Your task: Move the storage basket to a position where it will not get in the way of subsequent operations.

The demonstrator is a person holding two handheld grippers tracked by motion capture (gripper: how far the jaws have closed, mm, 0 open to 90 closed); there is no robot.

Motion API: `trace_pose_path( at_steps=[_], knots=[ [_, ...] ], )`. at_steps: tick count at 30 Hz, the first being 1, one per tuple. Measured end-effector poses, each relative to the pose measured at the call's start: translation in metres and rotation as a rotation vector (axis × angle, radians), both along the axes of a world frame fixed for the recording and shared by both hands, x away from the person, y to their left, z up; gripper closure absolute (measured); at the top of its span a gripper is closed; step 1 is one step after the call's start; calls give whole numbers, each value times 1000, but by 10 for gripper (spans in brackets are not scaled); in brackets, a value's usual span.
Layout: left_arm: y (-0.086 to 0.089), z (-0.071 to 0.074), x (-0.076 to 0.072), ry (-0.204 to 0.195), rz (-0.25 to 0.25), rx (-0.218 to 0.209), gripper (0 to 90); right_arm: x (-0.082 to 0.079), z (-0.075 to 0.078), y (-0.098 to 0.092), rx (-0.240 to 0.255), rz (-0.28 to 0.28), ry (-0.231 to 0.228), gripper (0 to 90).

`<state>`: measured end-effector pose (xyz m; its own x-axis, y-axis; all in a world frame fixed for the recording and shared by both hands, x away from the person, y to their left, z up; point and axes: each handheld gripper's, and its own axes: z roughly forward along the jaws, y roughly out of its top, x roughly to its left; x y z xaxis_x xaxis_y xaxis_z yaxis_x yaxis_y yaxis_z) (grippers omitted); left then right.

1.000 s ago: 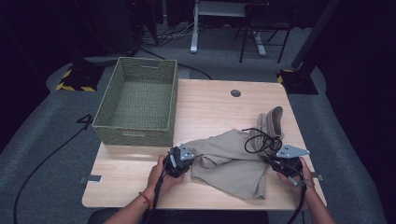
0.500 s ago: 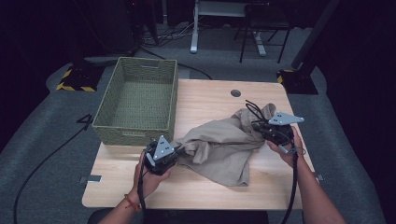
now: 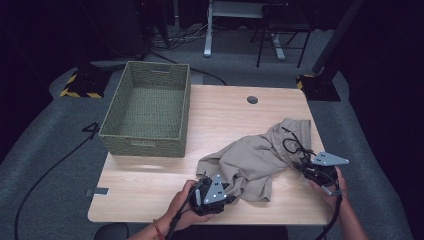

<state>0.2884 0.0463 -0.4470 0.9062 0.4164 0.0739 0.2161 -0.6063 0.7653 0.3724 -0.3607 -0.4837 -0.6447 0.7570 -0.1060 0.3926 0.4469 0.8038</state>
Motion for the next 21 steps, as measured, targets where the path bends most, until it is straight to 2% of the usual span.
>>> trace_pose_path(
  at_steps=[2,4,6,8,10,11,12,15,17,19,20,21],
  knots=[
    [7,-2,5,13,37,-27,406,-1,-3,-6,-9,-17,-5,821],
    [14,-4,13,25,72,-15,300,2,-5,-10,-52,-48,-18,777],
    [21,-7,24,50,101,-27,280,8,-11,-12,-78,-72,5,756],
    [24,-10,38,64,113,-33,248,14,-18,-11,-77,-49,22,756],
    [21,-13,51,99,123,-47,237,19,-17,-7,-81,-60,20,744],
    [18,-15,56,103,122,-46,230,22,-17,-5,-92,-62,18,741],
    [13,-18,60,105,112,-38,232,25,-17,-2,-99,-64,13,742],
    [-3,-28,71,132,101,0,229,34,-15,6,-97,-54,46,748],
    [-10,-34,77,135,109,25,256,38,-15,11,-87,-43,55,743],
    [-14,-38,81,121,116,48,404,42,-15,15,-88,-45,53,695],
    [-15,-40,82,125,123,57,463,43,-15,17,-85,-58,47,622],
    [-15,-42,83,127,123,58,524,44,-15,18,-95,-70,40,588]
  ],
)
